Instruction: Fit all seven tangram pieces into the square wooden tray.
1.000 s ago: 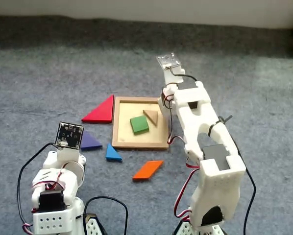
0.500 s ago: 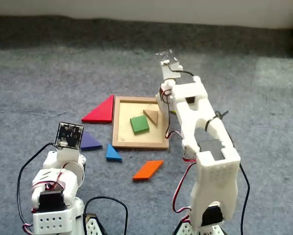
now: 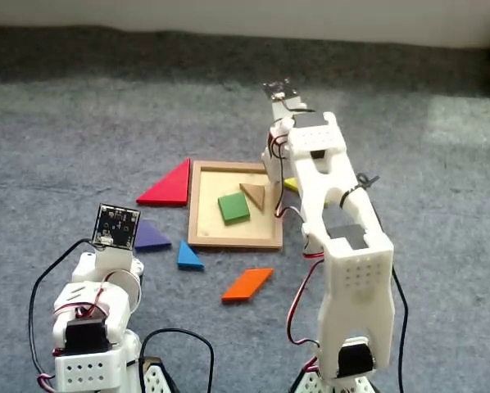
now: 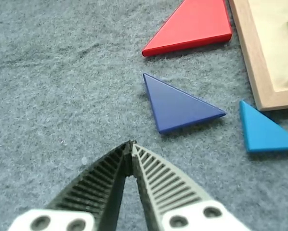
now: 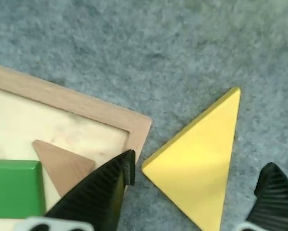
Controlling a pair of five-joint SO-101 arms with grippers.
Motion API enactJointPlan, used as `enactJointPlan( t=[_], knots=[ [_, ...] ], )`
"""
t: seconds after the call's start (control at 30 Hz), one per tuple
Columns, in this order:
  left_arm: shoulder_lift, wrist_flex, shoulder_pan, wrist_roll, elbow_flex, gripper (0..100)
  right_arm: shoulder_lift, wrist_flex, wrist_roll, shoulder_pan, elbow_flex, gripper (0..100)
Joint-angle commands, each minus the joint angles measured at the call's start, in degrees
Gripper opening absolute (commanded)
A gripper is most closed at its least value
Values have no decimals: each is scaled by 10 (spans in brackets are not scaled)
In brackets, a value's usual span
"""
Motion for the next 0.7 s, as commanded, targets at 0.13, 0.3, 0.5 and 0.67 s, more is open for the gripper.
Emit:
enactJointPlan(
  t=[0.13,0.3,0.5,0.67],
  knots=[
    [-4,-11,7,-6,-3,11,-1,7,0,38,-20,375],
    [-4,-11,6,-6,-3,11,-2,7,0,44,-20,375],
    [-4,-11,6,-6,-3,11,0,28,67,29,-22,375],
    [-4,-11,6,-6,-3,11,0,68,120,20,-23,375]
  ],
)
